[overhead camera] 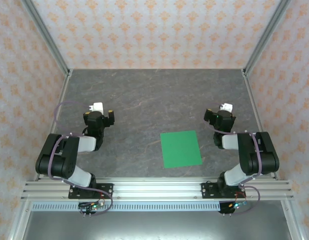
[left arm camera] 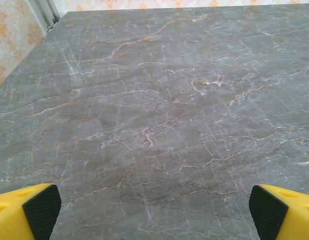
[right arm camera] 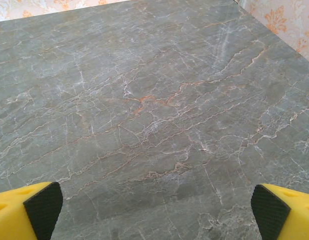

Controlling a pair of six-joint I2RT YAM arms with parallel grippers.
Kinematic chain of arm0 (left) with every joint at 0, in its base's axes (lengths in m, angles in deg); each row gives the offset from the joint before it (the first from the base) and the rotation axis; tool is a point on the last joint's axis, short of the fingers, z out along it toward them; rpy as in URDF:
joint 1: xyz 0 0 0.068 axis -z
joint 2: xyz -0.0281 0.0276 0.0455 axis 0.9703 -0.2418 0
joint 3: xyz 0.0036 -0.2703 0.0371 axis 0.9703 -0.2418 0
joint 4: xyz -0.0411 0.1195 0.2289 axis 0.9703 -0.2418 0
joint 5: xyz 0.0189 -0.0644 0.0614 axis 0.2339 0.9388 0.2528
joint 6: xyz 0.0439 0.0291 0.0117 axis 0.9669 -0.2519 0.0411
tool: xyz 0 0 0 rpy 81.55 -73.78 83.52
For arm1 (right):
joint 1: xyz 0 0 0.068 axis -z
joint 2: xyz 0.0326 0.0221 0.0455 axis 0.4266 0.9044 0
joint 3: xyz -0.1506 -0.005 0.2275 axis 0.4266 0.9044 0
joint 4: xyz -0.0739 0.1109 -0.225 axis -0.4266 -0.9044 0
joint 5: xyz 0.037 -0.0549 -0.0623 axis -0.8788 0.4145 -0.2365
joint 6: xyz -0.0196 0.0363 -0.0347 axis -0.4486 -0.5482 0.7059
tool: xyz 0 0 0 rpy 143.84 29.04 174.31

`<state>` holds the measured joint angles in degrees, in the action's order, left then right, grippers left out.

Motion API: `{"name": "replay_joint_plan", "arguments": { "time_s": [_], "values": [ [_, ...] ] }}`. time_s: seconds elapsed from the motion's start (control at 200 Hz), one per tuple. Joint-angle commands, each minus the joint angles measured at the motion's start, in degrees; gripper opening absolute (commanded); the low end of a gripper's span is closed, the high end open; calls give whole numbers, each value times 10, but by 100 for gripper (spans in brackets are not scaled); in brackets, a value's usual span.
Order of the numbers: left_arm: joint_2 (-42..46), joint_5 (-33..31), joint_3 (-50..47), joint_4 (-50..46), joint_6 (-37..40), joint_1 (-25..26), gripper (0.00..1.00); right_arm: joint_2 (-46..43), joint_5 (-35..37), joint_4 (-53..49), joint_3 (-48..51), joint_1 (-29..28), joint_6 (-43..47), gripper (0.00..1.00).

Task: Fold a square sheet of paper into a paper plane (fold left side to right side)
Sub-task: Move the square sheet of paper to the center of the table.

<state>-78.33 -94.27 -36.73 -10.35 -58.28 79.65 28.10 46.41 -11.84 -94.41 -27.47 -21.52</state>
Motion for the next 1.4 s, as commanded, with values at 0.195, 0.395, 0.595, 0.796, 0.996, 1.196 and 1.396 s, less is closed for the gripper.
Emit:
{"name": "replay_joint_plan", "arguments": {
  "time_s": [0.195, 0.395, 0.595, 0.796, 0.996, 1.196, 1.396],
  "values": [
    [6, 12, 13, 5, 5, -3, 100, -6, 3, 17, -7, 4, 3, 100],
    [5, 12, 14, 4, 4, -3, 100, -5, 2, 18, -7, 4, 2, 100],
    [5, 12, 14, 3, 4, -3, 100, -4, 2, 16, -8, 3, 3, 100],
    [8, -8, 13, 3, -4, -4, 100, -4, 3, 16, -8, 4, 3, 100],
    [139, -47, 36, -137, -27, -3, 100, -54, 9, -81, -42, 3, -1, 100],
    [283, 45, 101, -348, -192, -3, 100, -192, -26, -276, -94, 2, -41, 100],
    [352, 204, 105, -440, -341, 8, 100, -307, -43, -455, -116, -62, -126, 100]
  ]
}}
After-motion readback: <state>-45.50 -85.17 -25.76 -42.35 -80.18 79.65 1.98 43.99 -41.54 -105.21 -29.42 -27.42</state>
